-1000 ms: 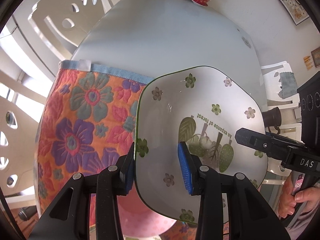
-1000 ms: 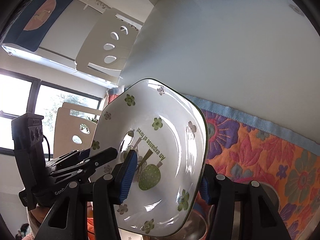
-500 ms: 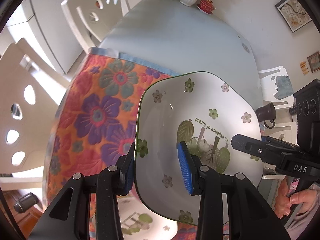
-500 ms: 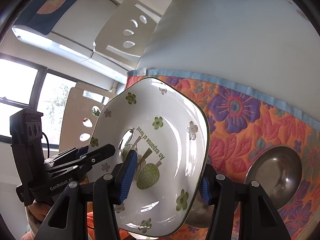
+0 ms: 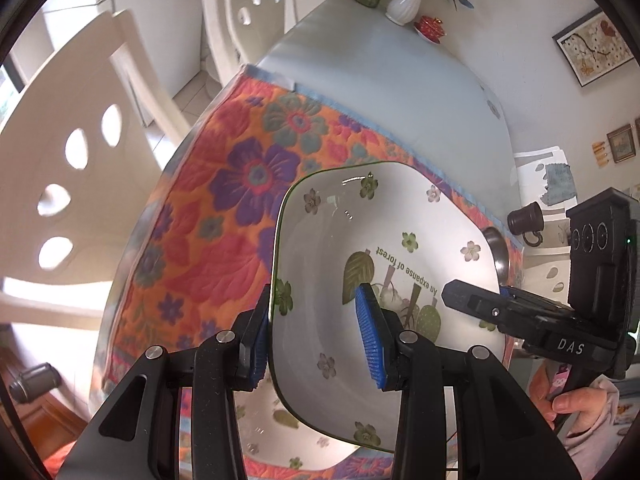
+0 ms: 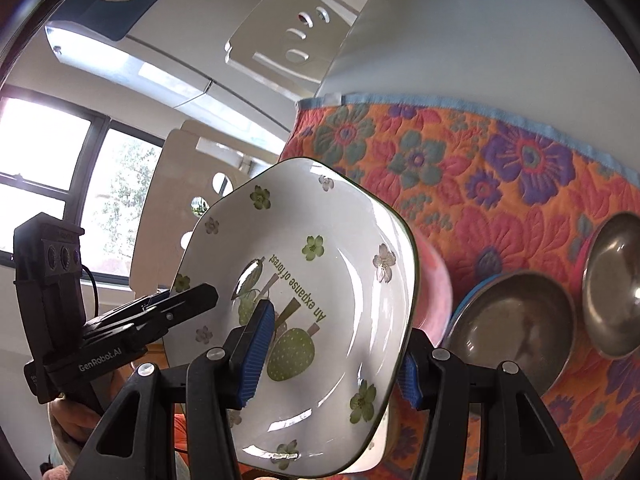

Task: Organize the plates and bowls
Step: 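Lower the stacked plates with both tools beside the pink bowl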

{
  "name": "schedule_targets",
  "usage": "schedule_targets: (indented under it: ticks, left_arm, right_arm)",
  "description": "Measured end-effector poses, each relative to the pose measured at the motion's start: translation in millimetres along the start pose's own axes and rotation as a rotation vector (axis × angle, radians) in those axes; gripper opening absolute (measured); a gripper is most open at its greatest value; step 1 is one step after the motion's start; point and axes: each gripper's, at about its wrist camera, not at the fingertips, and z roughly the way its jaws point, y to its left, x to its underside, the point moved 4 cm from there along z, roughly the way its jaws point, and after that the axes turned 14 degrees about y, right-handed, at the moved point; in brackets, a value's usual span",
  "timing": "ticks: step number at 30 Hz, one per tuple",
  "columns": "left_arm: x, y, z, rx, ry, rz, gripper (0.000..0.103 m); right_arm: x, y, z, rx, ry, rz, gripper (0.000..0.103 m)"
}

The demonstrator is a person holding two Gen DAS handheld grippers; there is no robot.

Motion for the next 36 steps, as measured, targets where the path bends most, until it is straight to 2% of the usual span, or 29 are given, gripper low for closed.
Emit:
schedule_targets:
  ticks: [21, 27, 36]
  left_arm:
    - [86.3, 47.3, 16.7, 0.049, 0.007, 0.025, 0.035]
    - [102.6, 53.5, 22.8, 0.054, 0.010, 0.020, 0.035]
    - [117.0, 55.6, 41.6, 0.052, 0.058, 0.028, 0.035]
  right_arm:
    - [76.7, 25.2, 63.4, 0.031, 0.035, -0.008, 0.054]
    - [97.4, 25.7, 79.5, 0.035, 0.060, -0.003, 0.054]
    - [117.5, 15.9, 98.8, 0.048, 0.110, 0.023, 0.054]
